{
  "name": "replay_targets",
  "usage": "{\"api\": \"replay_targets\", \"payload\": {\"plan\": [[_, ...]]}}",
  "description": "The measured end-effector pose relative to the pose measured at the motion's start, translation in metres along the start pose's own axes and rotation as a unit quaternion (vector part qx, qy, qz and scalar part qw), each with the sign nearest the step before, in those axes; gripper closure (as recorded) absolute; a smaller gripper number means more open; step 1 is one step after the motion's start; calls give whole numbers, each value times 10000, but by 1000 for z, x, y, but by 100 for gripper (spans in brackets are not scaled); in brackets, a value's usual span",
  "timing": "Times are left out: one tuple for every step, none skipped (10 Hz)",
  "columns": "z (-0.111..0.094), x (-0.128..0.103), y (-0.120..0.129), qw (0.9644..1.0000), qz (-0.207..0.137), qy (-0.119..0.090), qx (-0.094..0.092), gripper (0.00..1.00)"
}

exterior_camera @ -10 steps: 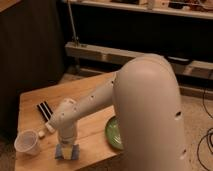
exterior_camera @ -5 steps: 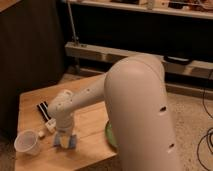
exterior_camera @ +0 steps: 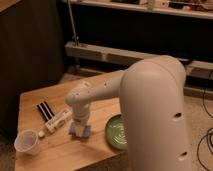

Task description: Wipe the white sponge on the table

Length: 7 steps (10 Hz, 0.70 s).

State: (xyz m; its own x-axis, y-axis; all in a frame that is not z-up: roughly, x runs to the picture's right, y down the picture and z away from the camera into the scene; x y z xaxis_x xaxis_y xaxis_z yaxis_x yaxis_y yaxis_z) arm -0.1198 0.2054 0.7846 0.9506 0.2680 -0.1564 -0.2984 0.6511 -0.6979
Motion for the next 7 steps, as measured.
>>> {"api": "replay_targets", "payload": {"plan": [[-2, 16, -3, 9999, 130, -22, 24, 79], [-5, 30, -5, 9997, 243, -67, 38, 79], [-10, 45, -6, 9993, 349, -129, 40, 79], [-12, 52, -3, 9993, 346, -153, 9, 79], [-9, 55, 3, 9995, 250, -155, -73, 79], [-2, 58, 15, 9997, 132, -113, -190, 79], [5, 60, 26, 9996, 57, -85, -280, 79]]}}
